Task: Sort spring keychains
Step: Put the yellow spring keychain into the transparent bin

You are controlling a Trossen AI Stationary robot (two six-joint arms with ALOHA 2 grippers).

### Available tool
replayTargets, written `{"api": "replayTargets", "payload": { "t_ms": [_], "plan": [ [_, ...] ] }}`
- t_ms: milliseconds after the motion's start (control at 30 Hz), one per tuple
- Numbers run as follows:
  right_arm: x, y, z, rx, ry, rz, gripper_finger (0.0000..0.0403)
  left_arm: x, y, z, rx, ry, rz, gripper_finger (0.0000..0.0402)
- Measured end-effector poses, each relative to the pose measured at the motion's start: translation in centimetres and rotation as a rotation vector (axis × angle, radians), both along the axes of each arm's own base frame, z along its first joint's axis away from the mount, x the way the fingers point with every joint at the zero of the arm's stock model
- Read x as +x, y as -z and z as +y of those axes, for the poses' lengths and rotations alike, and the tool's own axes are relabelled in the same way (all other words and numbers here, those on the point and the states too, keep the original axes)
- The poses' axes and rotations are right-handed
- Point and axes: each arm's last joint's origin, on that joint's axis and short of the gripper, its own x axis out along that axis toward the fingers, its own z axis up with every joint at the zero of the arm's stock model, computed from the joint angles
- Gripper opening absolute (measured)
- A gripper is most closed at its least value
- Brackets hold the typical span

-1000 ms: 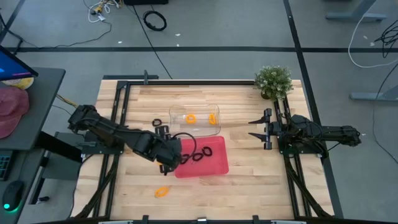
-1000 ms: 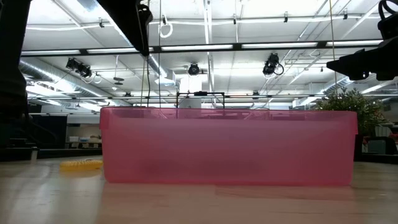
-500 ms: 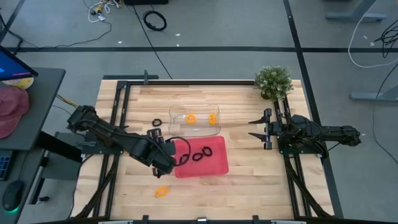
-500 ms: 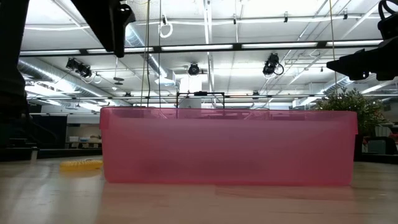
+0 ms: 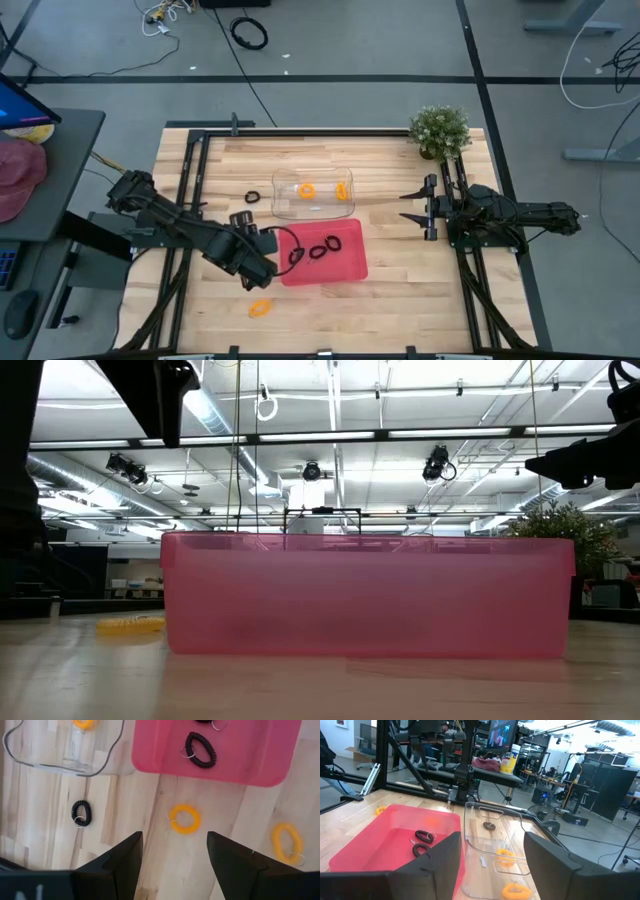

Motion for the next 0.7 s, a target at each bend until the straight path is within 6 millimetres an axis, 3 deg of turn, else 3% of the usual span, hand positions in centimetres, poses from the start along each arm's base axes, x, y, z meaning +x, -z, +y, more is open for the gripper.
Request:
{"api": "replayTargets", "payload": {
  "t_ms": [700],
  "plan": [
    [0.0,0.0,0.0,0.0,0.0,0.0,0.0222,-1.2,0.0,-2.0,0.006,-0.028,-0.047,0.0224]
  ]
}}
